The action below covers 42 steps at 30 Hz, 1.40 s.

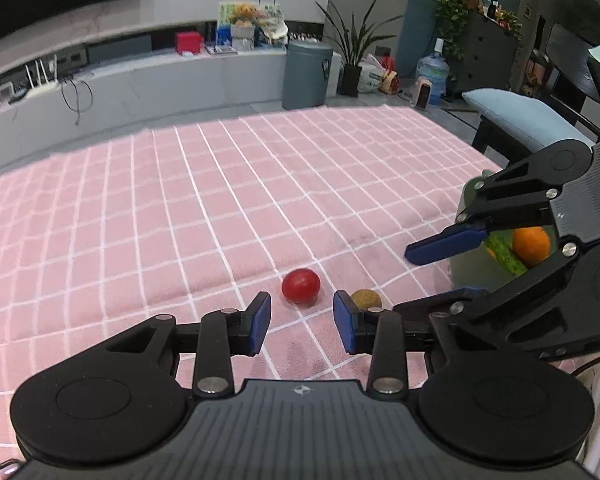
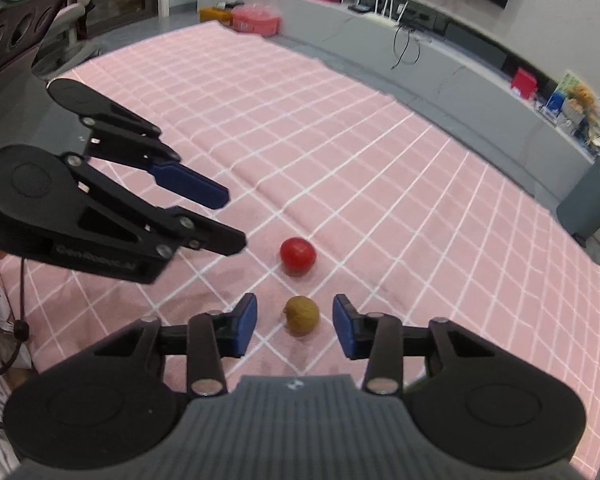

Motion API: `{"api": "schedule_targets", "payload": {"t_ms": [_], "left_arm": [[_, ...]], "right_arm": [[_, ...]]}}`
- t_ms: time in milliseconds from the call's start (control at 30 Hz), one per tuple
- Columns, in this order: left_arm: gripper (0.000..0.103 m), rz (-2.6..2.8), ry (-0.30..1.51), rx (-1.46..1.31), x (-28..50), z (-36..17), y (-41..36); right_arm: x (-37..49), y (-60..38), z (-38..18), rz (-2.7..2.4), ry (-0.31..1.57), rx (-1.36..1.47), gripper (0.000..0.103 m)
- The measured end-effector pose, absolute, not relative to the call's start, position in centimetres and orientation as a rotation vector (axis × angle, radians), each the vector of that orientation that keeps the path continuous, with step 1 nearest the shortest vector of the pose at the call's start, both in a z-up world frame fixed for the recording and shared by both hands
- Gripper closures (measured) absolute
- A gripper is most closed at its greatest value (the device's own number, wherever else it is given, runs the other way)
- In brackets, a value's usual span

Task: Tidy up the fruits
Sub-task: 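Grasp the last kiwi with the right tool while the left tool grasps the red tomato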

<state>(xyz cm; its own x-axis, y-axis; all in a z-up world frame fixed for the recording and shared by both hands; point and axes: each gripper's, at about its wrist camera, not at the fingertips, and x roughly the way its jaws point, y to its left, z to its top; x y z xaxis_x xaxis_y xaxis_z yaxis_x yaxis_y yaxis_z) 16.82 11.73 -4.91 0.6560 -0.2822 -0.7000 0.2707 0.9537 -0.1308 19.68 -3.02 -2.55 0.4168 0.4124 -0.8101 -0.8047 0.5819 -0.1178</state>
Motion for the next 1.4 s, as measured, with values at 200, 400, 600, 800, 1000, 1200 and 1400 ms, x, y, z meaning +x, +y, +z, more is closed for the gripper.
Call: {"api": "schedule_targets", "payload": {"t_ms": [200,400,600,800,1000,1200,1400], "left_arm": [[0.06,-0.344,0.826,-0.044,18.3,-6.9,11.5],[0.06,-0.344,0.836,-0.031,19.0,-7.6,11.3],[0.059,-0.345,0.833,-0.021,20.0,-7.7,11.0],[0.06,-0.33,0.849,-0.025,20.7,-8.3,10.6],[0.06,-0.305,0.86,-0.014,21.1,-8.6,10.2],[0.069,-0.299,0.851,-0.001,21.0,-8.7,10.1],[0.07,-0.279,0.842,-0.035,20.2,-8.3,9.9]], "right_arm": [[21.3,-1.9,-4.9,0.782,0.913,-0.564,0.072],[22.9,-1.4,-5.9,0.769,0.976,-0.563,0.073],[23.4,-0.9,-6.4,0.786,1.003,-0.57,0.076],[23.6,-0.8,-6.8,0.793,1.026,-0.564,0.082],[23.8,-1.0,-7.0,0.788,1.025,-0.549,0.082],[23.6,-1.1,-6.9,0.775,1.019,-0.549,0.082],[22.9,-1.5,-7.0,0.73,1.009,-0.499,0.082]]}}
